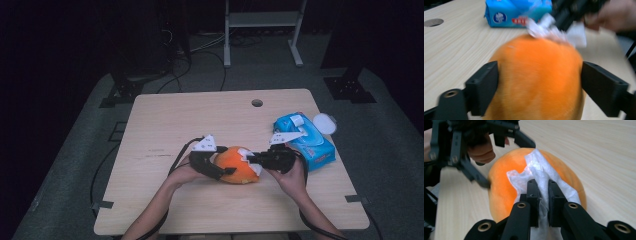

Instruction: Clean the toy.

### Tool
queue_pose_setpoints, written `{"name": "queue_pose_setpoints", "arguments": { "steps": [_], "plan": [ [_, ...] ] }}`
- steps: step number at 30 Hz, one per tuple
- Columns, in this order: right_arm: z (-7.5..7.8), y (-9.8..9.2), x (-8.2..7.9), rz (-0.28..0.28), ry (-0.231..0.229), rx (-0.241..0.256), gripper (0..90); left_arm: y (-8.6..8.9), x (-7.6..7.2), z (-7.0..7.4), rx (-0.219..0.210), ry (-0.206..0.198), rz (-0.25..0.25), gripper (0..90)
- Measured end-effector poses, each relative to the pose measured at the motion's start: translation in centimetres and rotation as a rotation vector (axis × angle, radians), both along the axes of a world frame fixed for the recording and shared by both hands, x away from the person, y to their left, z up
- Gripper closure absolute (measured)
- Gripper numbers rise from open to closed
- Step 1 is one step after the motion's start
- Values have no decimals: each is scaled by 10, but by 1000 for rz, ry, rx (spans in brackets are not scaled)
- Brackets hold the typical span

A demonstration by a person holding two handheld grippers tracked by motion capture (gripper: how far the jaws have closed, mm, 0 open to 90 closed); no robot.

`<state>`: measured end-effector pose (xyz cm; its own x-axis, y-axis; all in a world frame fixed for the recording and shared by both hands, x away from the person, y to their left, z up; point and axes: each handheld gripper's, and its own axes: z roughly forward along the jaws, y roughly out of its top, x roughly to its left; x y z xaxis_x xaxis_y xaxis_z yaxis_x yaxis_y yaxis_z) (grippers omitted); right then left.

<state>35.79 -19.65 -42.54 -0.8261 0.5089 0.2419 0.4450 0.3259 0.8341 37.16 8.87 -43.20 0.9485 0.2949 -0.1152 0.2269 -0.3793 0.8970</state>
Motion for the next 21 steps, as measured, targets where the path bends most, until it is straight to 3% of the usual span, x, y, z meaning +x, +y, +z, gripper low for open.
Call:
{"name": "queue_pose_setpoints", "arguments": {
  "steps": [4, 10, 16, 21],
  "plan": [
    [1, 0, -10, 14, -9, -24, 808, 3, -4, -9, 64, 36, 37, 77],
    [10, 9, -26, 27, -64, -64, 807, 0, -17, -13, 90, -2, 14, 163],
    [17, 40, -32, 77, -141, -78, 804, -5, -25, -12, 130, -50, 30, 164],
    [17, 37, -29, 53, -150, -84, 806, 1, -27, -16, 134, -59, 31, 168]
  ]
}}
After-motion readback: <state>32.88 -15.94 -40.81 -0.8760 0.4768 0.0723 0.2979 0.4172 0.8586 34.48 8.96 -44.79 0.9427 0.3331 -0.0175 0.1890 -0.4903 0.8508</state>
